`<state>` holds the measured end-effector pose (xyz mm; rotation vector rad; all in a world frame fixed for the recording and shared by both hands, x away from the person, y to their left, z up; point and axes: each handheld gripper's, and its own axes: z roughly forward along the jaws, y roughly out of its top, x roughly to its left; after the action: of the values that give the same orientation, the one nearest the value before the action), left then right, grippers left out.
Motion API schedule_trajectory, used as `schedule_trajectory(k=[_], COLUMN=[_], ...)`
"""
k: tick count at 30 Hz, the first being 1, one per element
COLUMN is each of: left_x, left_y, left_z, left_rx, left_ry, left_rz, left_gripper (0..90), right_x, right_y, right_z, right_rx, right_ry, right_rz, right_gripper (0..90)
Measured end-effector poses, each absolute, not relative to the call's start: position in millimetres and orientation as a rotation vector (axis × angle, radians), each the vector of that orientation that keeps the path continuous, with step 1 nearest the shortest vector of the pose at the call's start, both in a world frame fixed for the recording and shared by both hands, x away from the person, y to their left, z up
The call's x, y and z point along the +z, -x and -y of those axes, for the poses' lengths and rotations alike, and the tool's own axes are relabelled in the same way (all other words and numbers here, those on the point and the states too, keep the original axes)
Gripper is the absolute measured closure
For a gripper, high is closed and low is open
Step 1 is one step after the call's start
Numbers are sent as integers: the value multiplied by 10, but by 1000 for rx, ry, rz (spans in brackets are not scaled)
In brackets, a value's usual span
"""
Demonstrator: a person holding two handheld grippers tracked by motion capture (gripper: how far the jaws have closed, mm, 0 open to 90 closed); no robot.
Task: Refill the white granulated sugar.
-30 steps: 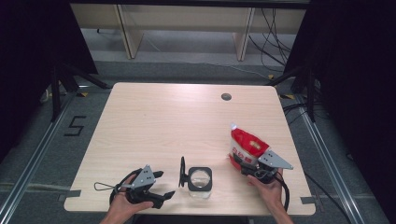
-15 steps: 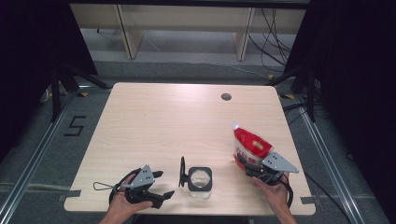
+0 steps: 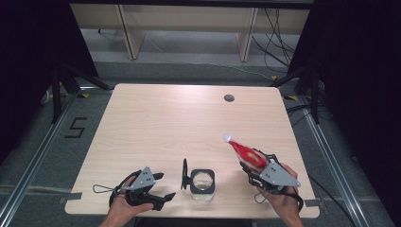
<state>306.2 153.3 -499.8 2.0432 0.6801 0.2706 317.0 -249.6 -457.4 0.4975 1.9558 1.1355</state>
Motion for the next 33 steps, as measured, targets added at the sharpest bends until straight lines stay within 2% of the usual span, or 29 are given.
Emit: schedule_trajectory(k=[10,21,33], left_x=[-4996,-4999,-5006], left_y=[-3082,-3081,-3061], left_z=[-1560,-1555,-1534], left_rx=[298,295,278], left_ry=[-2054,-2058,-2044], left_rz=[-660,-648,-686], left_gripper=[187,187,187], right_x=[-4520,-4514,-4538], right_y=[-2939,-2637,-2536], right_z=[2365,2159,2087], right_rx=[993,644,424], right_ry=[-341,-76,121], right_rz=[-1996,-2013,-1955], right_gripper=[412,413,415])
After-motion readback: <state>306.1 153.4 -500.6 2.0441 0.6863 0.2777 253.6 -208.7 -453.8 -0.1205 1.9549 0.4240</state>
